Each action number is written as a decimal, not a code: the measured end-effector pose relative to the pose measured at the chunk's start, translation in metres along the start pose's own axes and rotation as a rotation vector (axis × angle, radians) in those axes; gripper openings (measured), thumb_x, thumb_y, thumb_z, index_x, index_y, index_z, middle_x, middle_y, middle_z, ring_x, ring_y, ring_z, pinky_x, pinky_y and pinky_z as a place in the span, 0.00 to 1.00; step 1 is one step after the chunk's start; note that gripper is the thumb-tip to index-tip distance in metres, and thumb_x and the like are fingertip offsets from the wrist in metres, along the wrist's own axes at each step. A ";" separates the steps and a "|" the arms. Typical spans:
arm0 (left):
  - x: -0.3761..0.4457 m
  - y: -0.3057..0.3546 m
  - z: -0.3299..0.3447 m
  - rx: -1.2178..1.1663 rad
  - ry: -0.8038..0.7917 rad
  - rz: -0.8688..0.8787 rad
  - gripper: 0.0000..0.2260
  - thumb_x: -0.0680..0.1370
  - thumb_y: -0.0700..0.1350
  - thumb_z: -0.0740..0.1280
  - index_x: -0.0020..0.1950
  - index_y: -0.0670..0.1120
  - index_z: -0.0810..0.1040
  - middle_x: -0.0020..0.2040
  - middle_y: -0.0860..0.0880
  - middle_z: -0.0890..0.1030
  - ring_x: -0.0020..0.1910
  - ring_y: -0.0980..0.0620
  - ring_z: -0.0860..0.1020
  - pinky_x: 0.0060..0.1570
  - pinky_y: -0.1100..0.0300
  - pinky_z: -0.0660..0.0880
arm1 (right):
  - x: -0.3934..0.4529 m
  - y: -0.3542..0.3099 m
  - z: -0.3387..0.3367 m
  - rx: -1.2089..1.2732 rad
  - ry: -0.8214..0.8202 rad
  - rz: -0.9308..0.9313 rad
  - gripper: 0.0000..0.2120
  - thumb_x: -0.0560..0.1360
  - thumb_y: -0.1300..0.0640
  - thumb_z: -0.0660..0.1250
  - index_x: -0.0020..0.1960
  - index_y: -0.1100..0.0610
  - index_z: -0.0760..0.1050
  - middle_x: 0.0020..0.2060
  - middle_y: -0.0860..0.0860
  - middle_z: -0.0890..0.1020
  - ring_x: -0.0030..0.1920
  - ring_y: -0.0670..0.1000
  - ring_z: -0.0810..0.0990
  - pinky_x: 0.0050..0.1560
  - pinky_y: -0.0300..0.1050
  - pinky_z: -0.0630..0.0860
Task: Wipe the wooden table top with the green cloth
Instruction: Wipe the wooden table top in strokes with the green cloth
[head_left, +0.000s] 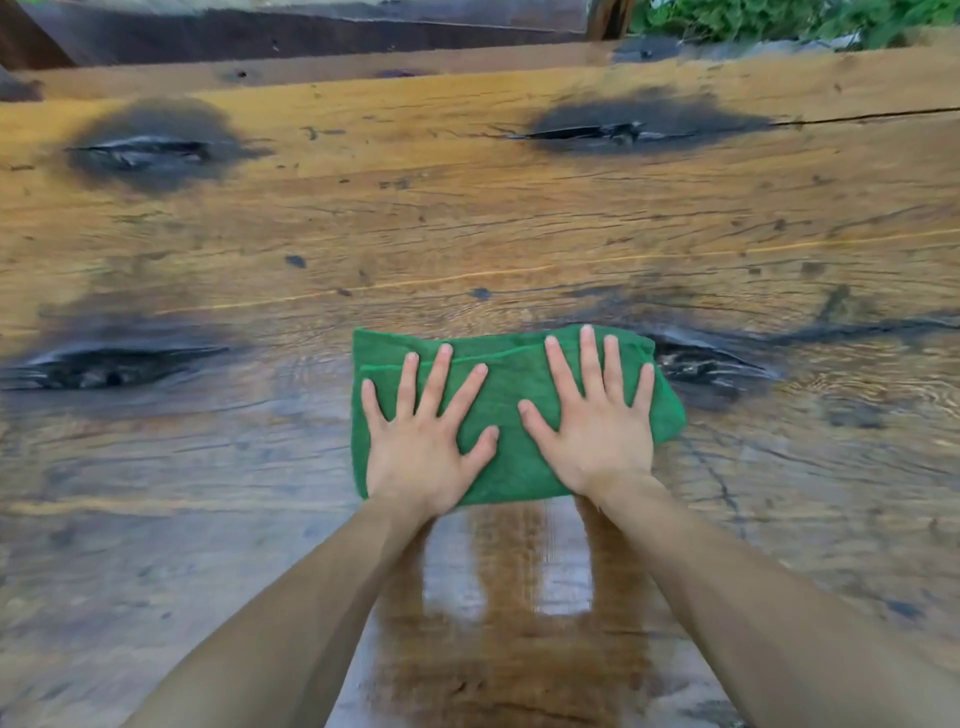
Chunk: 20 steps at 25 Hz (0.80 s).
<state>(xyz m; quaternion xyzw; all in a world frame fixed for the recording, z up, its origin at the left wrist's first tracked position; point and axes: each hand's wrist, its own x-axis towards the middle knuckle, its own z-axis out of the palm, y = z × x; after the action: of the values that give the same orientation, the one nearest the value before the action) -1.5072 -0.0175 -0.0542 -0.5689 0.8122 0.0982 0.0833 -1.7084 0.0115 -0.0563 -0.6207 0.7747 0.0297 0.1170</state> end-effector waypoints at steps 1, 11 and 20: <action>0.017 -0.001 -0.004 0.001 0.011 0.002 0.32 0.77 0.71 0.40 0.79 0.66 0.37 0.82 0.55 0.36 0.81 0.45 0.37 0.73 0.29 0.39 | 0.017 0.001 -0.003 0.001 0.007 -0.009 0.36 0.77 0.28 0.41 0.80 0.41 0.34 0.80 0.50 0.35 0.79 0.54 0.34 0.75 0.67 0.36; 0.198 0.002 -0.044 -0.005 0.078 0.020 0.32 0.76 0.72 0.39 0.79 0.67 0.38 0.83 0.56 0.39 0.81 0.46 0.38 0.73 0.29 0.40 | 0.193 0.027 -0.041 -0.001 0.075 0.019 0.37 0.76 0.27 0.41 0.80 0.41 0.38 0.81 0.50 0.39 0.80 0.55 0.37 0.75 0.67 0.37; 0.338 0.019 -0.078 -0.005 0.131 0.005 0.31 0.77 0.72 0.42 0.80 0.67 0.41 0.83 0.55 0.41 0.82 0.45 0.40 0.73 0.28 0.40 | 0.332 0.057 -0.076 -0.024 0.090 0.005 0.37 0.75 0.26 0.41 0.80 0.40 0.41 0.81 0.50 0.43 0.80 0.55 0.39 0.76 0.67 0.39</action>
<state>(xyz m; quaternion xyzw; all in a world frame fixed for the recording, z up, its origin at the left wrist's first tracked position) -1.6415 -0.3373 -0.0611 -0.5723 0.8171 0.0629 0.0281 -1.8415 -0.3073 -0.0603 -0.6209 0.7802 0.0114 0.0744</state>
